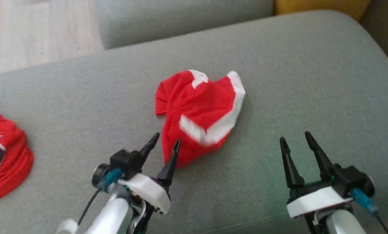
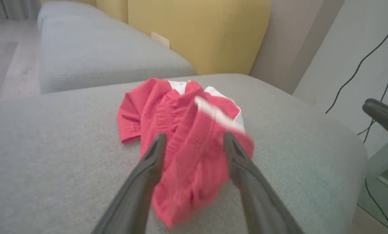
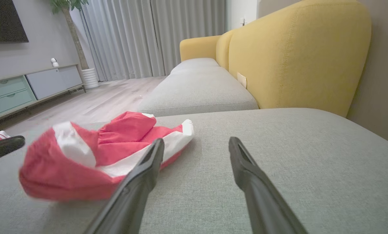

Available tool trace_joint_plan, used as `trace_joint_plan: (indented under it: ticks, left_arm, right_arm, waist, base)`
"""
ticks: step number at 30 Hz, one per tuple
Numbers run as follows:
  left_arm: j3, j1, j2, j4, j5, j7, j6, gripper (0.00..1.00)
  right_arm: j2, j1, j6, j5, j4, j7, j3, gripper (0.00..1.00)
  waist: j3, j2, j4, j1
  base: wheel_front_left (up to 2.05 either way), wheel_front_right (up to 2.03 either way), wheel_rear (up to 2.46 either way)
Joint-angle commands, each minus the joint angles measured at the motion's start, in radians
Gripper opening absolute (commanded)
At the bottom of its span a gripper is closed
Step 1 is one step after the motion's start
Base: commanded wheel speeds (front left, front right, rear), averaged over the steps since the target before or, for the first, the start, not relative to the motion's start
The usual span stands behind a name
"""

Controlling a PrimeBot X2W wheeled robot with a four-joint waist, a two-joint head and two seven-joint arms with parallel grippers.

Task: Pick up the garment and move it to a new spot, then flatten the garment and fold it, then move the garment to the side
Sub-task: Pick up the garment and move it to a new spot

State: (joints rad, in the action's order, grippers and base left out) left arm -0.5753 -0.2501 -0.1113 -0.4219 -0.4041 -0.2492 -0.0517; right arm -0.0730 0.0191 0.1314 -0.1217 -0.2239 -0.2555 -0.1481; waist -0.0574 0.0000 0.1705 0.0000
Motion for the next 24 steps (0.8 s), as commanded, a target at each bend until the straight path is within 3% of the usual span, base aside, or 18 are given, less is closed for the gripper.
trace_joint_plan:
  ticks: [1,9,20,24]
  left_arm:
    - [0.073,-0.01,0.005,0.085,0.049,-0.012,0.013,1.0]
    - [0.259,0.19,0.048,0.29,0.209,-0.012,0.093,1.0]
    - [0.357,0.364,0.055,0.413,0.327,-0.013,0.134,1.0]
    - [0.368,0.429,0.058,0.477,0.318,-0.013,0.119,1.0]
  right_arm:
    - [-0.005,0.017,-0.001,0.007,0.03,-0.006,-0.015,1.0]
    - [-0.009,-0.026,-0.001,0.019,0.015,-0.006,0.005,1.0]
    - [0.001,-0.086,-0.001,-0.006,0.032,-0.006,0.018,1.0]
    - [0.002,-0.115,-0.001,-0.02,0.03,-0.006,0.005,1.0]
  waist:
    - [0.036,0.0,-0.039,0.0]
    - [0.127,0.0,-0.134,0.0]
    - [0.185,0.0,-0.185,0.0]
    - [0.204,0.0,-0.189,0.0]
  base:
    - [0.0,0.0,0.0]
    - [0.0,0.0,0.0]
    - [0.0,0.0,0.0]
    - [0.0,0.0,0.0]
